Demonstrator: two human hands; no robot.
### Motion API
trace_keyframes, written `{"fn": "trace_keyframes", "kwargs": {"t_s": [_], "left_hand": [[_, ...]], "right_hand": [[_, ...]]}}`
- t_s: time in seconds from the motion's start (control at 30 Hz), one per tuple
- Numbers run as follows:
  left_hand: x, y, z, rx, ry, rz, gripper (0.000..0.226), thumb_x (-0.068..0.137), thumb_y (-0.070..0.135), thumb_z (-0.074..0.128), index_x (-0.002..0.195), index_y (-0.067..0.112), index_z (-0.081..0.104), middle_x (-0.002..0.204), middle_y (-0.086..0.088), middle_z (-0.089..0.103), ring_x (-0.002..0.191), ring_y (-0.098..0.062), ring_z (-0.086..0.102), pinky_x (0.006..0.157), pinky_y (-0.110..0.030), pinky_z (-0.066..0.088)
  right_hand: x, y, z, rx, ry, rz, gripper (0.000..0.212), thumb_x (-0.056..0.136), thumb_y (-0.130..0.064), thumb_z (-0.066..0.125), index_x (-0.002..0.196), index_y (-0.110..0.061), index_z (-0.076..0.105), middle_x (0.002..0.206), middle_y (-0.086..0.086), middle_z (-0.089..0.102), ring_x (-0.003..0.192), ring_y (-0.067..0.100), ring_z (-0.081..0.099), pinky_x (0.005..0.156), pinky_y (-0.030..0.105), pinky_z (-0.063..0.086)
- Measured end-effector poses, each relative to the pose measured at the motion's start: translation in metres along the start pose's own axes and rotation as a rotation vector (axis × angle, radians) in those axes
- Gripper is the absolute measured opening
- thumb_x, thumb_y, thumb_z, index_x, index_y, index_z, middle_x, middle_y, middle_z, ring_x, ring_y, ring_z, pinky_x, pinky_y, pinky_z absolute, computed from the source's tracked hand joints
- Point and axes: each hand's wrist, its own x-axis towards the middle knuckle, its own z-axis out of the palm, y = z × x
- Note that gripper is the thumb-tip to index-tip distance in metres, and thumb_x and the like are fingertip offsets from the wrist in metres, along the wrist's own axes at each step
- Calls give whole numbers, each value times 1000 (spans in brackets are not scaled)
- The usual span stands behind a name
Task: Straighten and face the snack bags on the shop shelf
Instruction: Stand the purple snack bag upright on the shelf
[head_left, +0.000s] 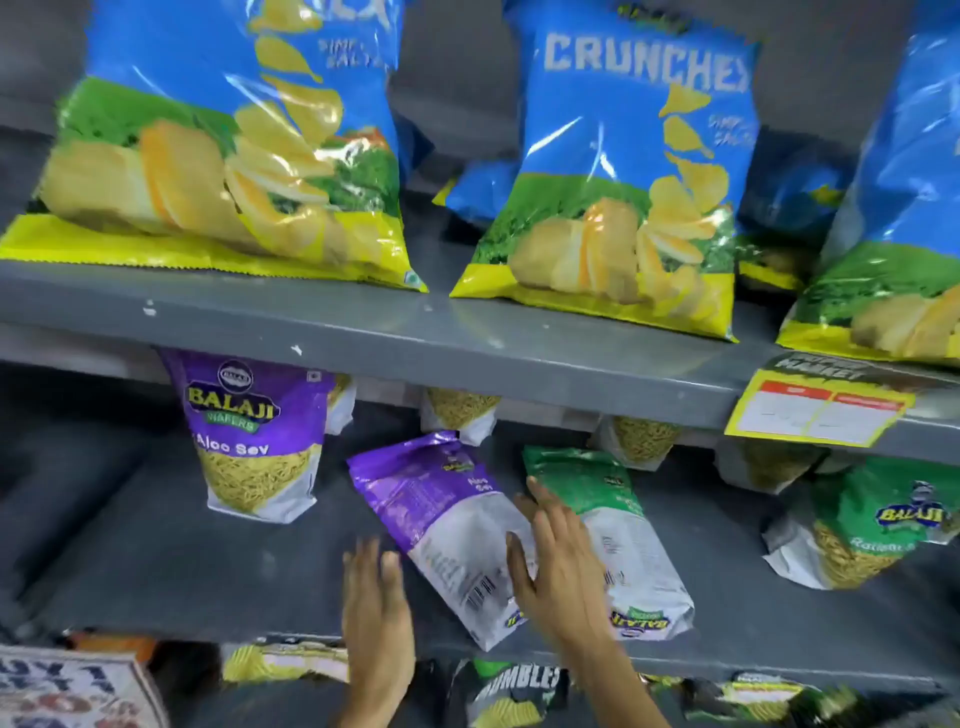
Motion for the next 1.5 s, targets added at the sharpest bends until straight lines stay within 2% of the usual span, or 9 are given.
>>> {"fn": "trace_keyframes", "kwargs": {"t_s": [0.07, 0.2, 0.37, 0.57, 0.7, 0.87, 1.23, 1.37, 1.5], "left_hand": [[11, -11, 14, -103, 169, -205, 60, 94, 46, 37, 135, 3, 41, 146, -16, 40, 136, -25, 34, 115, -39, 20], [37, -9, 34, -243, 48, -376, 54, 76, 36, 69, 115, 2, 55, 112, -12, 65, 100, -25, 59, 96, -47, 43], [51, -7, 35, -243, -10, -431, 14, 80, 15, 70, 90, 12, 60, 79, -1, 63, 71, -16, 59, 62, -31, 52], [35, 12, 17, -306, 12, -374, 34, 74, 20, 76, 103, 12, 59, 91, -3, 71, 77, -11, 68, 46, -24, 53], [49, 45, 13, -211, 3, -174, 41, 68, 19, 81, 102, 16, 57, 96, -5, 73, 82, -15, 71, 64, -38, 60], [89, 69, 20, -112, 1, 129, 40, 65, 6, 81, 90, 21, 54, 85, 1, 69, 71, 1, 65, 66, -12, 49], [115, 44, 29, -19, -105, 261, 49, 73, 10, 76, 112, 16, 47, 99, 9, 61, 79, 10, 60, 70, -10, 48], [81, 25, 41, -88, 126, 319, 57, 72, 34, 72, 121, 31, 43, 124, -1, 53, 111, -12, 56, 94, -30, 47], [34, -3, 59, -11, 121, 319, 50, 76, 34, 72, 114, 45, 41, 116, 6, 53, 103, -10, 56, 89, -38, 50]], "right_hand": [[13, 12, 20, 85, -183, 137, 53, 80, -41, 42, 124, -13, 53, 136, 14, 55, 116, 34, 56, 95, 43, 49], [55, 42, 50, 360, -451, 433, 44, 85, -32, 58, 124, -12, 53, 119, 12, 61, 110, 30, 56, 90, 34, 43], [69, 74, 65, 1008, -604, 826, 30, 76, -21, 76, 104, -22, 64, 97, 9, 73, 83, 25, 71, 65, 31, 56], [75, 80, 62, 1137, -692, 657, 51, 56, -19, 84, 104, -10, 67, 101, 17, 73, 87, 29, 70, 80, 38, 54], [97, 82, 46, 1131, -661, 521, 61, 49, -21, 88, 106, -16, 67, 102, 4, 75, 97, 18, 70, 83, 27, 52], [116, 81, 52, 1155, -467, 535, 71, 40, -37, 94, 103, -14, 72, 112, 10, 73, 111, 28, 64, 108, 49, 41], [122, 74, 44, 1382, -268, 454, 54, 30, -41, 93, 79, -28, 74, 87, -3, 75, 101, 30, 62, 99, 43, 45], [132, 64, 34, 1377, -364, 380, 51, 35, -41, 92, 81, -28, 76, 85, -6, 76, 92, 18, 69, 87, 26, 52], [126, 54, 36, 1380, -273, 352, 33, 53, -12, 84, 82, -20, 70, 77, -8, 76, 76, 7, 70, 72, 20, 54]]}}
